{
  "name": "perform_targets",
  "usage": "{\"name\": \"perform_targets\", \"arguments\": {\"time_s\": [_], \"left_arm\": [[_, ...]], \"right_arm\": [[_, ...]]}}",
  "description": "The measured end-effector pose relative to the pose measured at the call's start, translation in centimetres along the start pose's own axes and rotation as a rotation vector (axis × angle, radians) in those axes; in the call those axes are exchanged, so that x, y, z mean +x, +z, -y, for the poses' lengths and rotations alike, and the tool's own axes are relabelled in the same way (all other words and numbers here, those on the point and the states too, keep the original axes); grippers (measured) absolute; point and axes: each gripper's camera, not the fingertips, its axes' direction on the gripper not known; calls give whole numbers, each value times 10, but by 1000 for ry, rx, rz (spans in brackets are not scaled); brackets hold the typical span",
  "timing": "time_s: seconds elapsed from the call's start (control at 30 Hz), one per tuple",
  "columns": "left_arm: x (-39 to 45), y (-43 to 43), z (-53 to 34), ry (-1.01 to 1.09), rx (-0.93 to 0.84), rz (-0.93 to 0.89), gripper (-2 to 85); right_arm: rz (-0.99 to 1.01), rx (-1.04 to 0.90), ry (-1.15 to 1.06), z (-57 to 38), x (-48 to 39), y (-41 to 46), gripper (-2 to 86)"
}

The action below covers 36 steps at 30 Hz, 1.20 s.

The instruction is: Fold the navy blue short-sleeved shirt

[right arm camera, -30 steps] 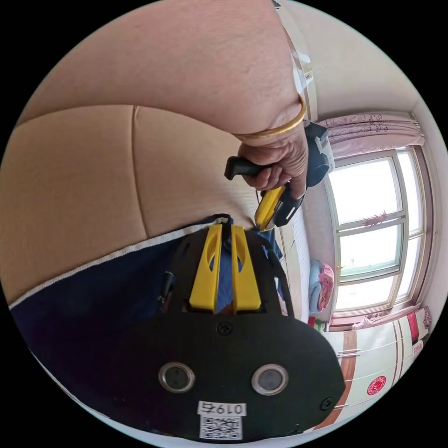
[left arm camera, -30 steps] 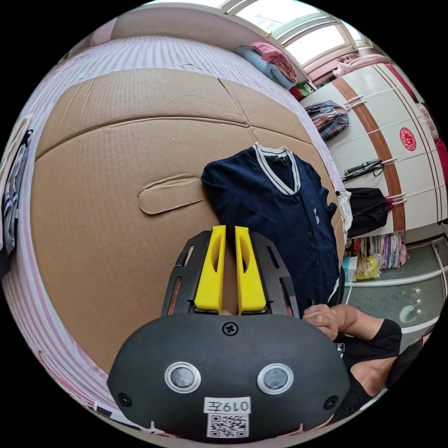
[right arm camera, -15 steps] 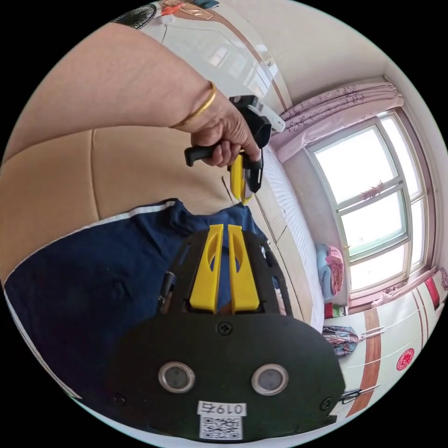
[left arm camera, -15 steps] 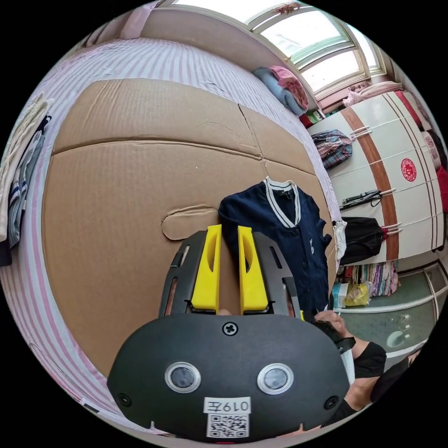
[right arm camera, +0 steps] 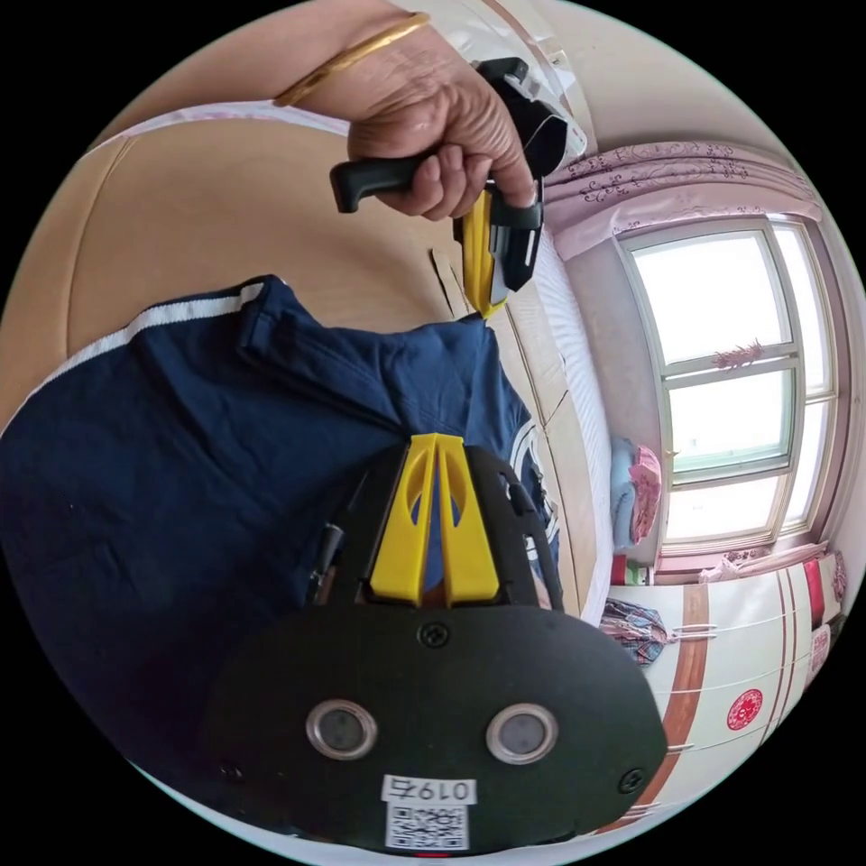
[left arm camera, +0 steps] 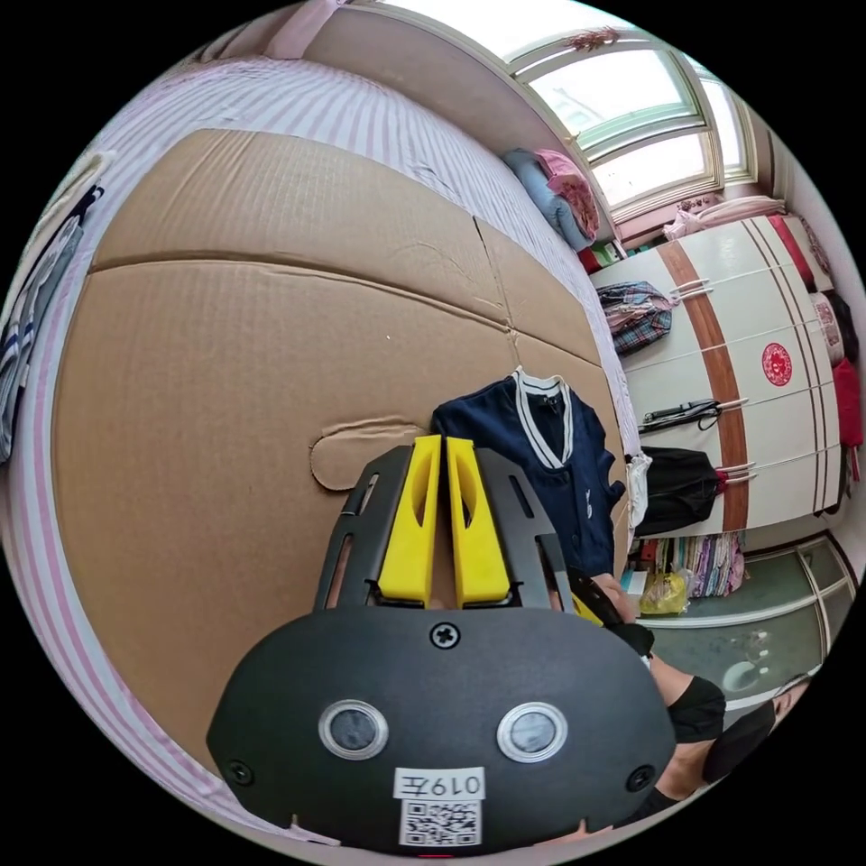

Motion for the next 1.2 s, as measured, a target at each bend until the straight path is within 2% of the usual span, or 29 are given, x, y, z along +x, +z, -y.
{"name": "perform_targets", "arguments": {"time_s": [0.27, 0.4, 0.53, 0.6, 0.73, 0.9, 0.97, 1.07, 1.13, 1.2], "left_arm": [[45, 9, -17, 73, -32, 233, 13], [58, 4, -34, 74, -2, 215, 13], [67, -21, -57, 43, 103, 168, 13], [89, -32, -80, 110, 130, 123, 12], [129, -20, -119, 204, 51, 135, 10], [154, 11, -154, 205, -26, 223, 8], [166, -1, -166, 198, 31, 159, 8], [205, -37, -217, 253, 239, 54, 8], [230, -35, -252, 260, 268, 94, 8], [250, -7, -279, 229, 177, 259, 8]], "right_arm": [[-47, -12, -7, -34, -74, 78, -8], [-75, 2, 15, -60, -105, 113, -9], [-53, 58, 155, -111, -116, 149, -10], [-9, 63, 234, -140, -115, 171, -10], [105, 66, 422, -219, -112, 226, -10], [262, 103, 577, -330, -129, 268, -10], [338, 174, 634, -402, -148, 274, -10], [380, 225, 693, -501, -180, 282, -10], [440, 232, 726, -558, -202, 295, -10], [478, 216, 752, -609, -223, 310, -10]]}}
